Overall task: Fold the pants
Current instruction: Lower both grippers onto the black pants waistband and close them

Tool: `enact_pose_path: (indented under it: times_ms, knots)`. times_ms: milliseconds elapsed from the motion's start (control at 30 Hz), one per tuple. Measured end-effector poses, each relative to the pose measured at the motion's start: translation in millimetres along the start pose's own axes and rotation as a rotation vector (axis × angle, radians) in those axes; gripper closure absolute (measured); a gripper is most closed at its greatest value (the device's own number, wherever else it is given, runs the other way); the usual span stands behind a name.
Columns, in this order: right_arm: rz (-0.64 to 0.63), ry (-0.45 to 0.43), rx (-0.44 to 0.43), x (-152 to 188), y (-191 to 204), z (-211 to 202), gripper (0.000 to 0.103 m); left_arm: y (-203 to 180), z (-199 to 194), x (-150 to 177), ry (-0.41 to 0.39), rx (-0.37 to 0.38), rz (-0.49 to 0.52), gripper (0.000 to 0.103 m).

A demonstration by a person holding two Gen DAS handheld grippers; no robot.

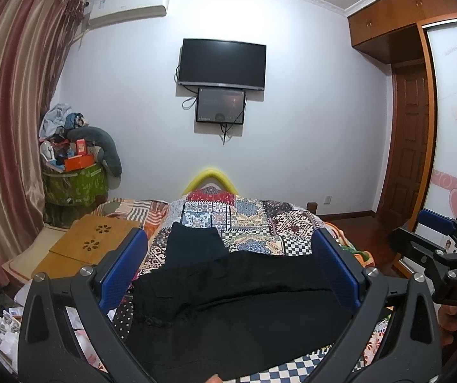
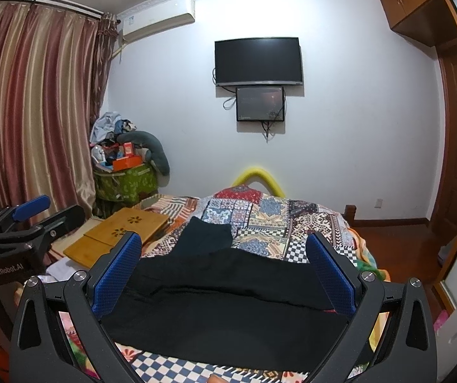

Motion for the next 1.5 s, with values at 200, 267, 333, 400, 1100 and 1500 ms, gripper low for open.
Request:
enact_pose_path:
  times_ms: [200,267,333,400,1100,1500]
  knots:
    - [0.013,0.070,0.026,7,-20,45,0.001,17,60,4,0.055,-0.024,-0.017,0.000]
    - [0.012,0.111,0.037,13,-30,67,0.001,27,82,6,0.075,-0.036,-0.018,0.000]
    - [0.007,0.146,0.044,18,-40,88,0.001,37,110,8,0.115,-0.054,-0.018,0.000]
    - [0.000,0.186,0.051,26,-52,109,0.001,47,137,11,0.145,-0.089,-0.008,0.000]
    - [-0.066,0.614,-0.019,94,-152,318,0.006,175,407,157,0.681,-0.259,0.027,0.014]
    - [-0.144,0.723,-0.144,118,-157,393,0.025,188,440,206,0.885,-0.174,-0.047,0.045]
Point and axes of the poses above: each gripper's, at about its wrist camera, not at the fingertips, and z roughly the way its jaws point, y to its left, x to its underside, the point moved 1 cm from there along z, roughly the way its jaws point, and after that the axes turned 6 degrees about -x, right-handed, at the moved point
